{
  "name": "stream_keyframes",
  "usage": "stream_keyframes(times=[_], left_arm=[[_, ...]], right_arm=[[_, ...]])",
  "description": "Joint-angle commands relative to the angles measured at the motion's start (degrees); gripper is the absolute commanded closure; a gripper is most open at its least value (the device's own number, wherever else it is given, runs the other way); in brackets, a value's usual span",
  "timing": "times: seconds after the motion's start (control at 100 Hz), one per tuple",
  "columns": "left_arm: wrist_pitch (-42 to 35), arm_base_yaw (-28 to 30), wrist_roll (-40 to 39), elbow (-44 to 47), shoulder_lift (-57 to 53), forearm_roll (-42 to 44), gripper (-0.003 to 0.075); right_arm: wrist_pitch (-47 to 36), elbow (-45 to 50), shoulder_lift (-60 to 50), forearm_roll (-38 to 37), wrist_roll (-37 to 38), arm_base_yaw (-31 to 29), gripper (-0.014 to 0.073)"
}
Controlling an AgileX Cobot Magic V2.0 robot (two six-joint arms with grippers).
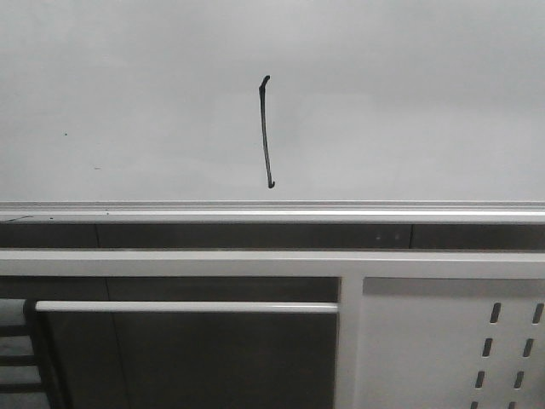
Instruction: Write number 1 on whiteboard
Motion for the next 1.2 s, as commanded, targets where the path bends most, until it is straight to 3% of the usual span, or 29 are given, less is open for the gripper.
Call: stream_keyframes(times=[0.0, 0.22, 0.48, 0.55, 0.7, 0.79, 0.9, 0.99, 1.11, 1.19], left_arm=[[-3.15, -0.33, -0.53, -1.71, 0.25, -2.48, 0.0609], [-3.15, -0.33, -0.53, -1.71, 0.25, -3.22, 0.0739], [-3.15, -0.33, -0.53, -1.71, 0.25, -3.22, 0.0738], [-3.26, -0.33, -0.53, -1.71, 0.25, -3.22, 0.0738], [-5.45, -0.33, -0.53, -1.71, -0.07, -3.8, 0.0738], [-7.76, -0.33, -0.53, -1.59, -0.44, -5.01, 0.0738], [-10.23, -0.33, -0.53, -0.62, -0.71, -7.38, 0.0738], [-13.71, -0.33, -0.53, 0.71, -0.94, -9.73, 0.0738], [-22.14, -0.33, -0.53, 3.13, -0.94, -15.36, 0.0738], [-28.4, -0.33, -0.4, 4.99, -0.94, -18.7, 0.0738]], right_arm=[[-2.33, -2.05, -1.19, 1.84, -0.46, -0.11, 0.0645], [-2.26, -2.05, -1.19, 2.44, -0.46, -0.11, 0.0645], [-2.62, -2.05, -1.19, 3.79, -0.46, -0.11, 0.0613], [-2.6, -2.05, -1.19, 3.92, -0.46, -0.11, 0.0521], [-2.6, -2.05, -1.19, 3.92, -0.46, -0.11, 0.0201], [-2.15, -2.05, -1.62, 3.92, -0.46, -0.33, 0.0125], [-1.08, -2.05, -3.78, 3.56, -0.46, -2.11, 0.0146], [-0.2, -2.05, -6.74, 3.31, 1.43, -4.98, 0.0214], [1.64, -2.05, -11.58, 0.15, 6.38, -9.48, 0.0436], [5.22, -1.7, -14.62, -3.3, 7.57, -11.8, 0.0659]])
